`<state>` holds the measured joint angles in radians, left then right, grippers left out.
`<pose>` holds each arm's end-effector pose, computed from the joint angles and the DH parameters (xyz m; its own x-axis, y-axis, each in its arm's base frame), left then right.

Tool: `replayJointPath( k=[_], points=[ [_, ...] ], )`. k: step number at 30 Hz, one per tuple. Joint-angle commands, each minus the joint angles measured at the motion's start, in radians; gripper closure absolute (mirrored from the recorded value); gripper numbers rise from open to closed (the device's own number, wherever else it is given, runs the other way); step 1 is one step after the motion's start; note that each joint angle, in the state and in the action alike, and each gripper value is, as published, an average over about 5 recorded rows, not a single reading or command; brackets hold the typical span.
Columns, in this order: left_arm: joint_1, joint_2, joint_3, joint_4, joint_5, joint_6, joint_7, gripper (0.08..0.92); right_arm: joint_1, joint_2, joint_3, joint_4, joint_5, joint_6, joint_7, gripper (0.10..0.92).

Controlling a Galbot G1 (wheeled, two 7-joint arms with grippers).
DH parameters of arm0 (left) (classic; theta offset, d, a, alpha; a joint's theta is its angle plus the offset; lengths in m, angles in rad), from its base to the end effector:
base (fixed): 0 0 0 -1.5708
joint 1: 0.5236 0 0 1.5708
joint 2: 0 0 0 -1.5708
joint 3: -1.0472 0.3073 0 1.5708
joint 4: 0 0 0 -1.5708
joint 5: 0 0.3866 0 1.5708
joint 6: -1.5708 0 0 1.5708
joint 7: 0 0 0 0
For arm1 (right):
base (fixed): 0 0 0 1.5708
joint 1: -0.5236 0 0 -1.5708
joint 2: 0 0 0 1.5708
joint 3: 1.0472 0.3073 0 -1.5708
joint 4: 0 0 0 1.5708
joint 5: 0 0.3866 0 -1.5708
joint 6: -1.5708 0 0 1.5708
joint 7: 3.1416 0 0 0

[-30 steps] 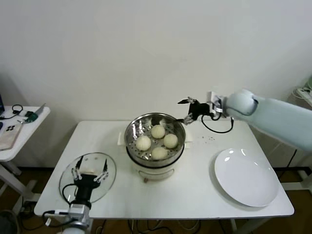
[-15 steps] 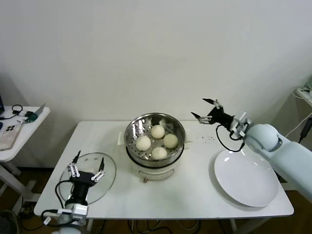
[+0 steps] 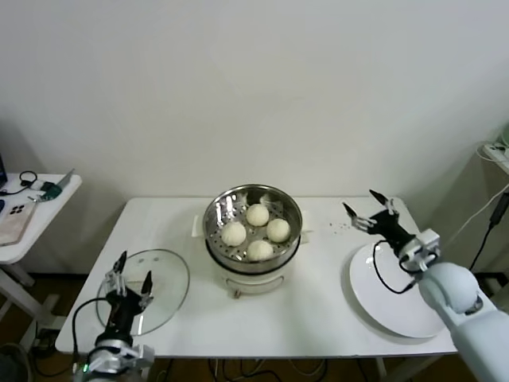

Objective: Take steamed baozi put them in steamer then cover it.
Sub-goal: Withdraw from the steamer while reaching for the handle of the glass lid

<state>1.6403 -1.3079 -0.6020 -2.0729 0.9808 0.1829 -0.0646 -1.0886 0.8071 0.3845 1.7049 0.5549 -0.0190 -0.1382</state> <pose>0.2186 0.0571 -0.2802 -0.9873 -0.1346 0.0839 0.0388 0.3080 0.9506 0.3699 -0.1384 -0.2369 -0.9442 -0.3187 0.0834 -0.3289 0.9270 -0.1806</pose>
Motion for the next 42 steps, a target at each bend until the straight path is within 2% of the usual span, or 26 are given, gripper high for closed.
replayJointPath(
  k=[1,20,33,42],
  points=[
    [-0.013,0.042,0.015,0.109,0.349,0.102,0.011,0.177,-0.284,0.166,0.248,0.033,-0.065,0.038,-0.01,0.203],
    [-0.177,0.028,0.057,0.417,0.371,0.064,-0.022,0.177,-0.276,0.215,0.247,-0.011,-0.133,0.056,-0.015,0.203],
    [-0.296,0.035,0.065,0.52,0.382,0.032,-0.056,0.177,-0.289,0.227,0.245,-0.041,-0.168,0.086,-0.025,0.203],
    [-0.335,0.04,0.067,0.563,0.359,0.029,-0.066,0.177,-0.293,0.238,0.244,-0.062,-0.206,0.108,-0.039,0.203]
  ],
)
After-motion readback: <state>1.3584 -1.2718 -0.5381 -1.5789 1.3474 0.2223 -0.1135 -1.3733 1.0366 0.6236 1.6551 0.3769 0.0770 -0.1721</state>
